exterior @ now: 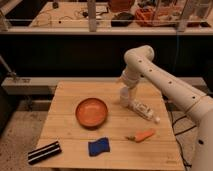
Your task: Move the arm in a circular motion
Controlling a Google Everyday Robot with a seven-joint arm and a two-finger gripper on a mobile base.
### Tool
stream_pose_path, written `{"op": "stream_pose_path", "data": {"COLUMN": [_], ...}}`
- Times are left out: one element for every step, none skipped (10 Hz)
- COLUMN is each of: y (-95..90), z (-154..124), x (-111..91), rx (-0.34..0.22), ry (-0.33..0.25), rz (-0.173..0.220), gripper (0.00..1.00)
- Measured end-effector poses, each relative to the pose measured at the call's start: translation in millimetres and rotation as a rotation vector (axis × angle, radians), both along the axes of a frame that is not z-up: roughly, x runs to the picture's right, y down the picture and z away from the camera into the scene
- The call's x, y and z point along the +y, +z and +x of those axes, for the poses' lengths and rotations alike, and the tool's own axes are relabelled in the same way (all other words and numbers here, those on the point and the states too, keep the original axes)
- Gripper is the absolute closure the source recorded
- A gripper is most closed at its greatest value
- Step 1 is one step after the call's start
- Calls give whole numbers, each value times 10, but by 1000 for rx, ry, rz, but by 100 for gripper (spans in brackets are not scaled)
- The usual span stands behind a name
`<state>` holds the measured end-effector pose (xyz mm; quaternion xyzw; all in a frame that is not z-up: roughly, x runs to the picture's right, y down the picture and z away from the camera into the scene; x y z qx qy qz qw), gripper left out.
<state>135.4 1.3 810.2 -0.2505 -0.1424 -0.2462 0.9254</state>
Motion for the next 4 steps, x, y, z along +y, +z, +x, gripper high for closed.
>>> {"op": "stream_pose_path", "data": {"y": [12, -20, -77, -146], "z": [141, 348, 552, 703], "x": [6, 58, 133, 210], "rx": [14, 37, 59, 76], "ry": [33, 60, 90, 110], "rz": [-8, -23, -38, -47], "gripper": [20, 20, 20, 20]}}
